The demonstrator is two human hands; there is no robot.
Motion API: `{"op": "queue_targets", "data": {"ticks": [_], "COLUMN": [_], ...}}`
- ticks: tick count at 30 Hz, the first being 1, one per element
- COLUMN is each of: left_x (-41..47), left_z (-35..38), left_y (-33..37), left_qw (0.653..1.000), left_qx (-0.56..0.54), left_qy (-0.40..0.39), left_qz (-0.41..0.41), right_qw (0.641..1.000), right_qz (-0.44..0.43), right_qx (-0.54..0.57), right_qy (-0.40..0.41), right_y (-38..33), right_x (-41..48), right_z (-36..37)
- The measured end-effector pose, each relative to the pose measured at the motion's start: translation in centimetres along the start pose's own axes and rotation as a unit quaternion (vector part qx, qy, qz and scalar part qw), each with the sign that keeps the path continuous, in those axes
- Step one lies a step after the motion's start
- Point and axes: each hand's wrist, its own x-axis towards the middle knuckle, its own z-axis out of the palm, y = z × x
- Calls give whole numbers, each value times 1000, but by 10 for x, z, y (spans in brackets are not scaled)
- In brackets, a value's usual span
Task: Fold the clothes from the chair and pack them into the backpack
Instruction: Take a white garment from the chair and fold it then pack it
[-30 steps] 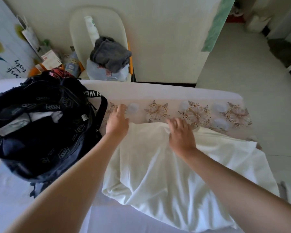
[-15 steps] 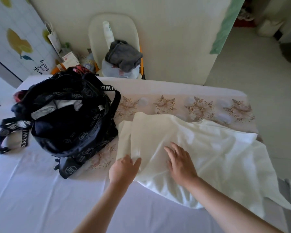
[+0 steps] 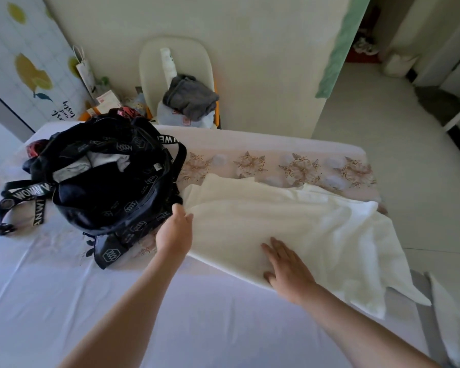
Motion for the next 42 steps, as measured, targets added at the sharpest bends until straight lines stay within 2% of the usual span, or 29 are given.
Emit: {"op": "queue_targets", "data": {"ticks": [2, 4, 6, 8, 9, 10, 12, 13, 14, 15, 16, 17, 18, 20, 22, 24, 25, 27, 29, 31, 33, 36, 38, 40, 42], "left_x": [-2, -13, -24, -33, -36, -39, -46, -52, -58, -64, -70, -75, -79, -89, -103, -117, -126, -132, -134, -132, -130, -137, -143, -144, -134], "left_z": [7, 13, 17, 16, 18, 21, 29, 35, 41, 49, 59, 67, 76, 88, 97, 106, 111, 116, 120, 119, 116, 110, 112, 116, 118], "left_y": [-18, -34, -49, -56, -56, -51, -32, -19, -6, 7, 15, 20, 24, 33, 46, 60, 70, 79, 85, 86, 87, 97, 107, 117, 125], "left_qw": [998, 996, 996, 994, 989, 983, 952, 934, 922, 921, 921, 917, 910, 907, 906, 887, 875, 873, 885, 891, 883, 852, 829, 838, 866], "left_qx": [-3, -7, 36, 100, 144, 168, 143, 131, 130, 136, 149, 177, 214, 243, 191, 145, 143, 146, 125, 108, 102, 110, 136, 128, 104], "left_qy": [-57, -88, -78, -24, 14, 49, 90, 60, 1, -81, -178, -244, -268, -235, -181, -184, -199, -218, -217, -249, -299, -394, -418, -382, -310], "left_qz": [-32, -14, -12, -38, -6, 63, 256, 327, 363, 355, 313, 262, 233, 251, 333, 398, 416, 411, 393, 364, 346, 328, 345, 369, 378], "right_qw": [1000, 998, 995, 992, 992, 993, 996, 997, 998, 998, 997, 994, 986, 962, 926, 882, 865, 868, 872, 860, 870, 880, 887, 927, 967], "right_qz": [5, 2, -10, -20, -20, -18, -11, -1, 15, 28, 44, 66, 106, 219, 346, 466, 498, 482, 430, 414, 421, 468, 457, 366, 229], "right_qx": [-12, -19, -24, -15, -9, -1, 18, 32, 47, 52, 43, 27, 14, -5, -16, 1, 27, 73, 133, 134, 88, -10, -62, -72, -63], "right_qy": [-19, -62, -100, -122, -124, -116, -85, -65, -39, -3, 37, 86, 128, 164, 150, 76, 56, 94, 193, 266, 242, 73, 14, 51, 96], "right_y": [-1, -1, 0, -1, -1, -1, -1, 2, 6, 12, 20, 32, 43, 64, 82, 94, 99, 102, 105, 111, 118, 126, 124, 121, 117], "right_x": [-8, -16, -21, -23, -24, -24, -25, -27, -32, -38, -44, -52, -61, -85, -112, -131, -141, -142, -147, -152, -157, -162, -160, -153, -140], "right_z": [-2, -4, -4, -6, -7, -8, -13, -14, -17, -20, -22, -22, -24, -31, -35, -36, -34, -31, -32, -37, -42, -47, -45, -47, -50]}}
